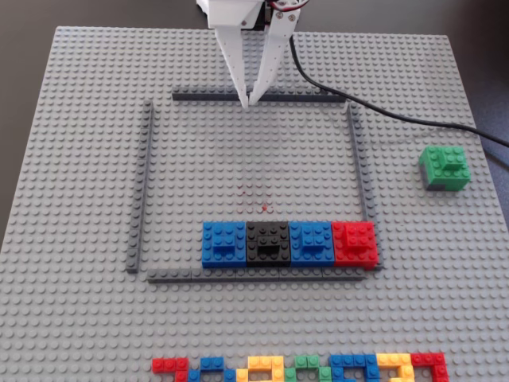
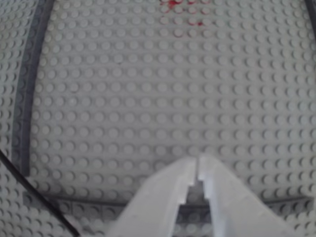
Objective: Grab the cube and place it into the grid
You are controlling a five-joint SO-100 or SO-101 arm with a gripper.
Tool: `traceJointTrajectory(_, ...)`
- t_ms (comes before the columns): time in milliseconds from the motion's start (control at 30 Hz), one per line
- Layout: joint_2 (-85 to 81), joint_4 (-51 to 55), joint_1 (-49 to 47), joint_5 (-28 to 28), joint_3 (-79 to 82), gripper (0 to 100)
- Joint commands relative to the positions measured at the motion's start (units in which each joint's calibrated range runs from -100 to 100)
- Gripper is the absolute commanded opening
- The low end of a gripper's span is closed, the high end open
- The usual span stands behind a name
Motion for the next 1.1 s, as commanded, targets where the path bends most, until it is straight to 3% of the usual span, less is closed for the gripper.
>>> traceJointTrajectory(0,-1.95,-4.42,-4.12,-2.3,0.53,0)
traceJointTrajectory(733,-1.95,-5.01,-4.27,-2.1,0.08,0)
traceJointTrajectory(1067,2.18,-3.64,-5.89,-2.39,-9.35,0)
